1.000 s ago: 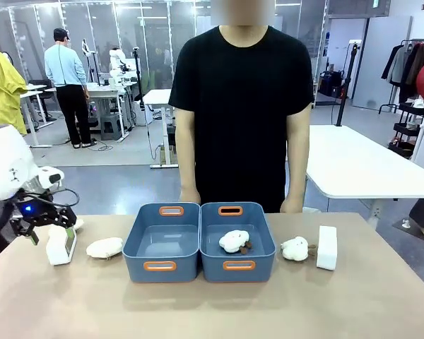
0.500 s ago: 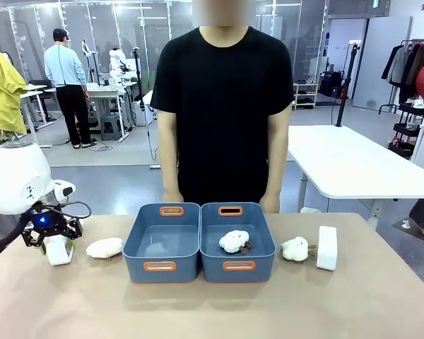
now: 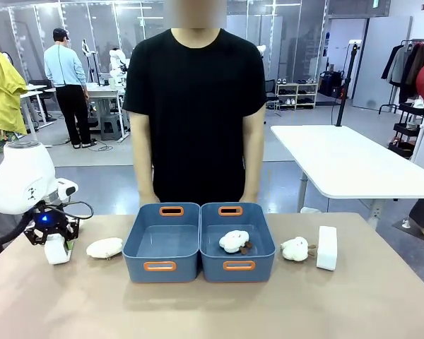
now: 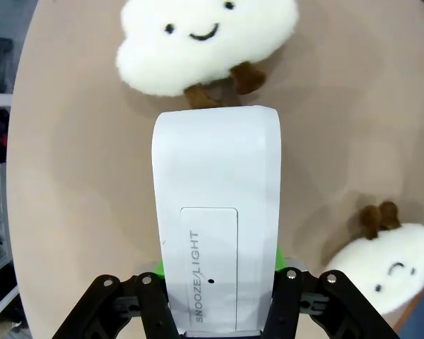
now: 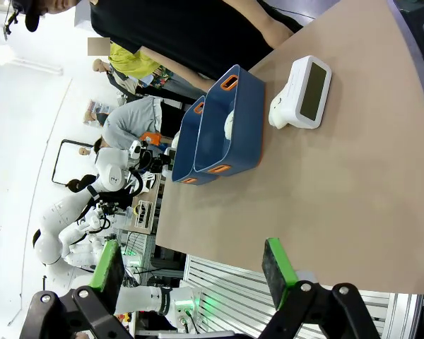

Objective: Sort the digital clocks into the basket.
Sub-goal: Pick up the Digital clock from the table and place it into the empty Plastic storage basket.

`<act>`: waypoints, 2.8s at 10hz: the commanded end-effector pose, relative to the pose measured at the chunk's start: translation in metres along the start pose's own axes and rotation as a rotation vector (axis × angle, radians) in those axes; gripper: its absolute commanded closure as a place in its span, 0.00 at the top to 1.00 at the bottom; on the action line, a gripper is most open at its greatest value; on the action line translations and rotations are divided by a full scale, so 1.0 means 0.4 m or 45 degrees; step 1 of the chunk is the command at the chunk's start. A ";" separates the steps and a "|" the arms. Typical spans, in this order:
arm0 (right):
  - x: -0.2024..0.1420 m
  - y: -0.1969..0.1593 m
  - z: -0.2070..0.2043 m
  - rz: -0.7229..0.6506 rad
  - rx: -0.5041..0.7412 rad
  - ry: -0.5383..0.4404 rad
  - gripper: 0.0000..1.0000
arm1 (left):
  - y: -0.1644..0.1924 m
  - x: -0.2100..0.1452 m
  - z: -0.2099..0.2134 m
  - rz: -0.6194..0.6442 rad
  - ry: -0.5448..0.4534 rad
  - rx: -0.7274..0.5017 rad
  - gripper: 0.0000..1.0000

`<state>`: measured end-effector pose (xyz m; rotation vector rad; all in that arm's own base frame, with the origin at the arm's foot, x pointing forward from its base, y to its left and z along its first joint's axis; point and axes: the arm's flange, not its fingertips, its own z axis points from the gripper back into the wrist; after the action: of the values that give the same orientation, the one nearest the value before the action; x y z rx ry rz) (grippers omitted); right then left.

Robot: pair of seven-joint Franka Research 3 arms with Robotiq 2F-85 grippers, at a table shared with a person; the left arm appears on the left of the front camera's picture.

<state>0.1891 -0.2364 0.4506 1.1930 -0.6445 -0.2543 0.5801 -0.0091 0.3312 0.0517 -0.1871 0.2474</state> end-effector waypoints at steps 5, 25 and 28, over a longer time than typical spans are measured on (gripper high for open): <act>-0.001 0.004 0.001 0.014 0.013 -0.003 1.00 | -0.110 -0.093 0.344 -0.288 0.007 -0.114 0.33; -0.001 0.004 0.001 0.014 0.013 -0.003 1.00 | -0.216 -0.162 0.383 -0.358 -0.015 -0.101 0.33; -0.001 0.004 0.001 0.014 0.013 -0.003 1.00 | -0.216 -0.162 0.383 -0.358 -0.015 -0.101 0.33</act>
<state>0.1893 -0.2362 0.4507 1.1927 -0.6440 -0.2537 0.5081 -0.1198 0.4642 0.0034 -0.1892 -0.0294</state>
